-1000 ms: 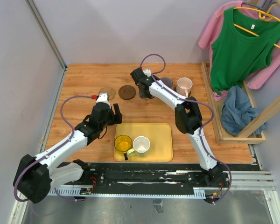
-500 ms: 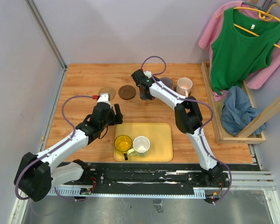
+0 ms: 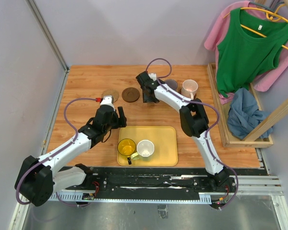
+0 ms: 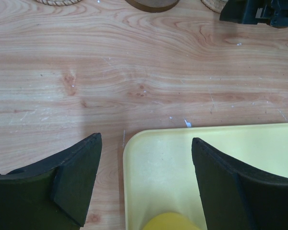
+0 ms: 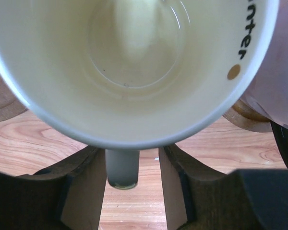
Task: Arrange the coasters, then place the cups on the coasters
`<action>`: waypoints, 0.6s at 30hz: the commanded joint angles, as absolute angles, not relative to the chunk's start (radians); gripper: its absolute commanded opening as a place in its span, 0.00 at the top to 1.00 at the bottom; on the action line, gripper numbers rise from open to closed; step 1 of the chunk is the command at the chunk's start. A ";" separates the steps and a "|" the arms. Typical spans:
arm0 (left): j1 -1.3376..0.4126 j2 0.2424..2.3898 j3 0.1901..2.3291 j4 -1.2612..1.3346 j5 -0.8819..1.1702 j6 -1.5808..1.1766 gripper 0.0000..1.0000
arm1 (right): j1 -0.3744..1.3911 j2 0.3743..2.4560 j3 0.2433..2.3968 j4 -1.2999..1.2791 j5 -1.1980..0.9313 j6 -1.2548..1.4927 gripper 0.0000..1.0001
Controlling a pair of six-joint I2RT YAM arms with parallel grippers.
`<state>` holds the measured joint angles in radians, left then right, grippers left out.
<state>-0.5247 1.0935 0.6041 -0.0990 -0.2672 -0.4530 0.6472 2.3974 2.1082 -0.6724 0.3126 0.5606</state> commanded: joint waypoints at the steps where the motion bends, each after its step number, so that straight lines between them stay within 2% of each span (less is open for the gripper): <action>1: -0.516 1.094 0.620 -0.066 -0.263 -0.459 0.21 | 0.640 2.355 2.071 -0.668 0.310 0.582 0.53; 10: -0.515 1.091 0.613 -0.062 -0.250 -0.469 0.21 | 0.653 2.299 2.006 -0.661 0.297 0.581 0.50; 18: -0.516 1.058 0.606 -0.066 -0.264 -0.472 0.21 | 0.687 2.168 1.885 -0.599 0.294 0.547 0.36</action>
<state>-0.5243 1.0908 0.6041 -0.0917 -0.2562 -0.4644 0.6518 2.2742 1.9312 -0.6361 0.2943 0.5667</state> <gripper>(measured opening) 0.790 0.613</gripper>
